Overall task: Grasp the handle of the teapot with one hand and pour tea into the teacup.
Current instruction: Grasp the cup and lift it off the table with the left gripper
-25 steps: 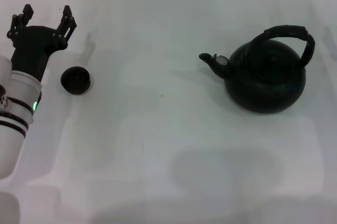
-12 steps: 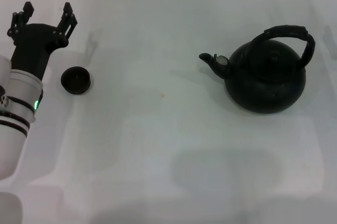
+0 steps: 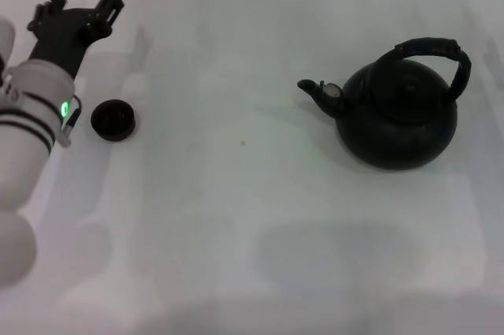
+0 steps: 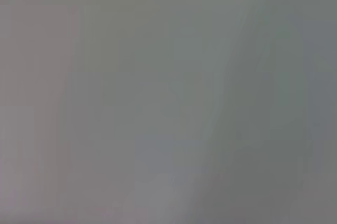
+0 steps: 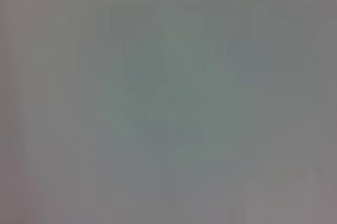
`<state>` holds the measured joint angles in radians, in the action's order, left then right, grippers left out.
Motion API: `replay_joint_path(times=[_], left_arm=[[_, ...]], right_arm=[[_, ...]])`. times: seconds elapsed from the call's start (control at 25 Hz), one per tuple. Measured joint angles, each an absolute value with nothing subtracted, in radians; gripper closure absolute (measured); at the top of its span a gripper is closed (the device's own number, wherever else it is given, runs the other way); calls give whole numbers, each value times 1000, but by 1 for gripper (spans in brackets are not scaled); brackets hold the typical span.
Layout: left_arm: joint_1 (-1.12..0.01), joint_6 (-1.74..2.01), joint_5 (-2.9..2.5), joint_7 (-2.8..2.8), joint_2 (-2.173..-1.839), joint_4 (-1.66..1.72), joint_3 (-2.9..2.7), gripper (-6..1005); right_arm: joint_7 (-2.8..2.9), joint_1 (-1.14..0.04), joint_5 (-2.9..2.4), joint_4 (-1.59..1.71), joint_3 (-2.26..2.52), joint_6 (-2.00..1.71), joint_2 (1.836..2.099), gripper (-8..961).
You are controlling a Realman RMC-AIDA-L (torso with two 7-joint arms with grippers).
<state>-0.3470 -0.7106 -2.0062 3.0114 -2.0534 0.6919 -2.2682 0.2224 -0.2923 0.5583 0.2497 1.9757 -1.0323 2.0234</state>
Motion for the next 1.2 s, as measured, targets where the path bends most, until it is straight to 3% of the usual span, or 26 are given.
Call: replay_joint_path(times=[0.16,0.36,0.48,0.84,1.2], left_arm=[[-363,-450,-2021,3011,-2007,811,-2163,138],[-364,-180,-2075,3003,-1974,929,-2027,137],[-365,32,-2122,2968,-1979,983,-1902,138],[-400,635,-2153,2650,-2042,1068,-1448,137],[-509,1096,-2294,2602,-2014,1130,-1184,137]], right_arm=[[222,-292,558,249,1976,-1032,2023,98],[222,-291,558,247,1976,-1032,2023,100],[220,-294,558,247,1975,-1033,2022,101],[217,-301,558,239,1973,-1033,2020,105],[217,-310,558,235,1973,-1032,2020,109]])
